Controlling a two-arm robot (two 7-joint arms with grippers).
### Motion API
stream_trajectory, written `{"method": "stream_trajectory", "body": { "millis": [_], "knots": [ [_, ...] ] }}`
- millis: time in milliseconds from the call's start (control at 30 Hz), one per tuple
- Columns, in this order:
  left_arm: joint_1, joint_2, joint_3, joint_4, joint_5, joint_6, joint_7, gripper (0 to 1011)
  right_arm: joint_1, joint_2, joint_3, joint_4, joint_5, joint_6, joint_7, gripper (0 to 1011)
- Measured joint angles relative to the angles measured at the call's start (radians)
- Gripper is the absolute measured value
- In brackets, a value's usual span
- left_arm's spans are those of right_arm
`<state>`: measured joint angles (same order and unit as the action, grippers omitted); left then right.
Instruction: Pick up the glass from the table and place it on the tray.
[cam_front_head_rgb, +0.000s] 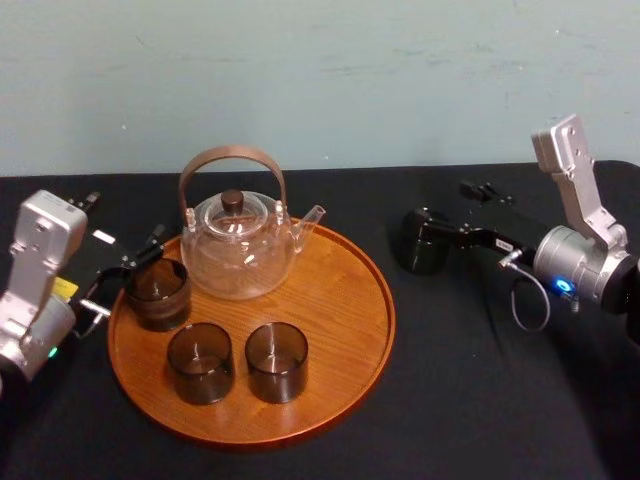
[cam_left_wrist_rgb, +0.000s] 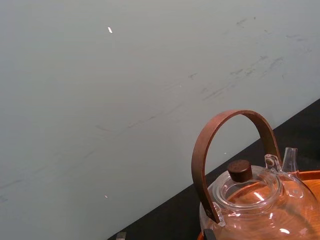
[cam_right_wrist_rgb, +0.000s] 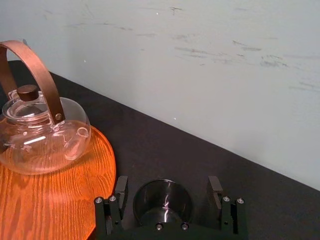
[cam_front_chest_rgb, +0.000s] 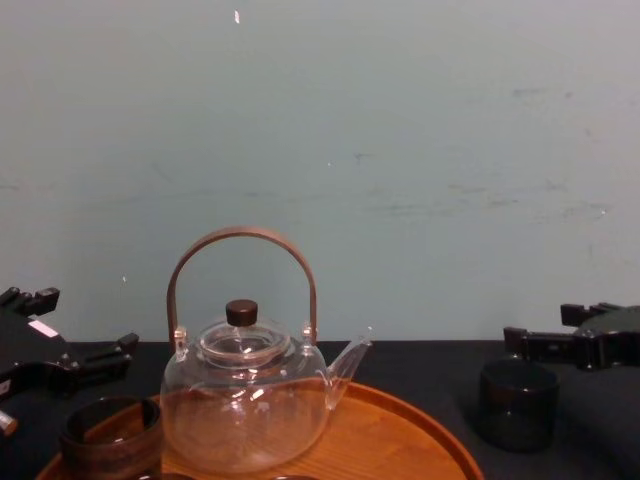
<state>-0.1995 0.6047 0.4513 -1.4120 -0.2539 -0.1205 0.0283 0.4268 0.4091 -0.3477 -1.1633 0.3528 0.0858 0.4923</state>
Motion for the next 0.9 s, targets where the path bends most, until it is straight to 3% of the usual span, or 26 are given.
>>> {"method": "stream_trajectory", "body": {
  "millis": [900],
  "knots": [
    [0.0,0.0,0.0,0.0,0.0,0.0,0.0,1001,0.031,-0.029,-0.019,0.102,0.017,-0.035,0.032,1002]
  ]
}}
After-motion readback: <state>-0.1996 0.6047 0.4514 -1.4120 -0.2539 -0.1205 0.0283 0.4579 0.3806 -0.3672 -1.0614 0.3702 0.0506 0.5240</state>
